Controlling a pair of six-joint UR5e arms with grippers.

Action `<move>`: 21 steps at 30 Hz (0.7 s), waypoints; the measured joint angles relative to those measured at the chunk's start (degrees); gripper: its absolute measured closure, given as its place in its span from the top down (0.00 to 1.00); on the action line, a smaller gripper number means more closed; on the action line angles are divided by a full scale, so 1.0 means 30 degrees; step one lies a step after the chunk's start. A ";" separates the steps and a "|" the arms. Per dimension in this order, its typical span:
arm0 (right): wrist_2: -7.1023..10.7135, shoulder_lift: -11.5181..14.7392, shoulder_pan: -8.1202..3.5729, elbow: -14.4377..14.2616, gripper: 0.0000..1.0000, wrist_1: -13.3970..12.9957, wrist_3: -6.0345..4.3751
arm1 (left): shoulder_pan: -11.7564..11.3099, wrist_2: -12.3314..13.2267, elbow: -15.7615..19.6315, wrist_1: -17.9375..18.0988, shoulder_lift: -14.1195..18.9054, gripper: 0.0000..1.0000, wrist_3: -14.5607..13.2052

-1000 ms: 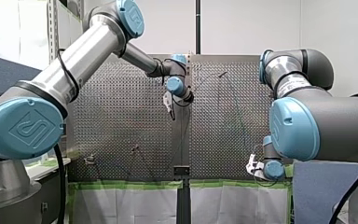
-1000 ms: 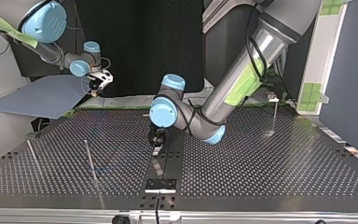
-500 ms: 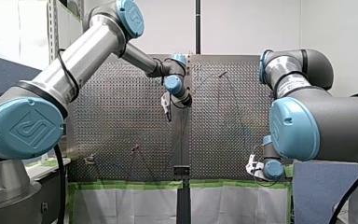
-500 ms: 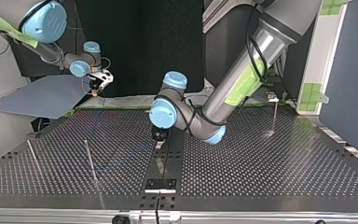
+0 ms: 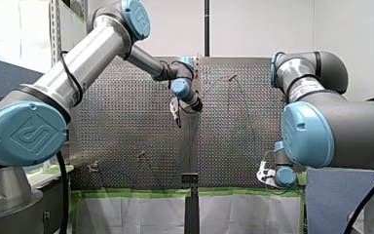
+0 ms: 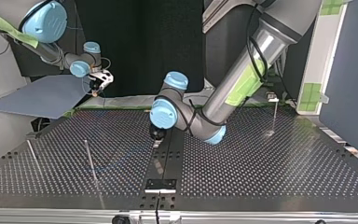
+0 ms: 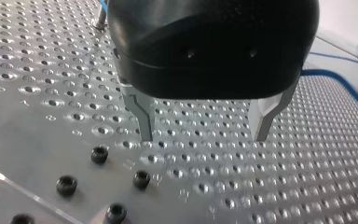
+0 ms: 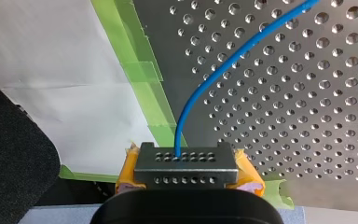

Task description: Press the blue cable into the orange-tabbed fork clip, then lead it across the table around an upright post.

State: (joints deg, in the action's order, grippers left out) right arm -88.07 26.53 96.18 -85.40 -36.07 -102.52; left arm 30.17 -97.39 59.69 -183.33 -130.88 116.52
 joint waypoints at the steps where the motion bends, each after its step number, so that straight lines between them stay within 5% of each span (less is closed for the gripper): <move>1: 0.0000 0.0000 0.0001 0.0001 0.00 0.0002 0.0002 | -0.0001 0.0167 -0.0002 0.0057 -0.0001 1.00 0.0171; 12: 0.0000 0.0001 0.0025 0.0003 0.00 0.0018 0.0007 | -0.0053 0.1835 0.0004 0.0459 0.0007 1.00 0.2179; 21: 0.0000 0.0005 0.0036 0.0003 0.00 0.0036 0.0007 | -0.0207 0.2065 0.0002 0.0240 0.0020 1.00 0.3709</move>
State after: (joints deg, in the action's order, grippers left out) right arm -88.07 26.54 96.29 -85.39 -35.96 -102.50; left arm 29.55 -91.20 59.69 -182.60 -130.82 127.65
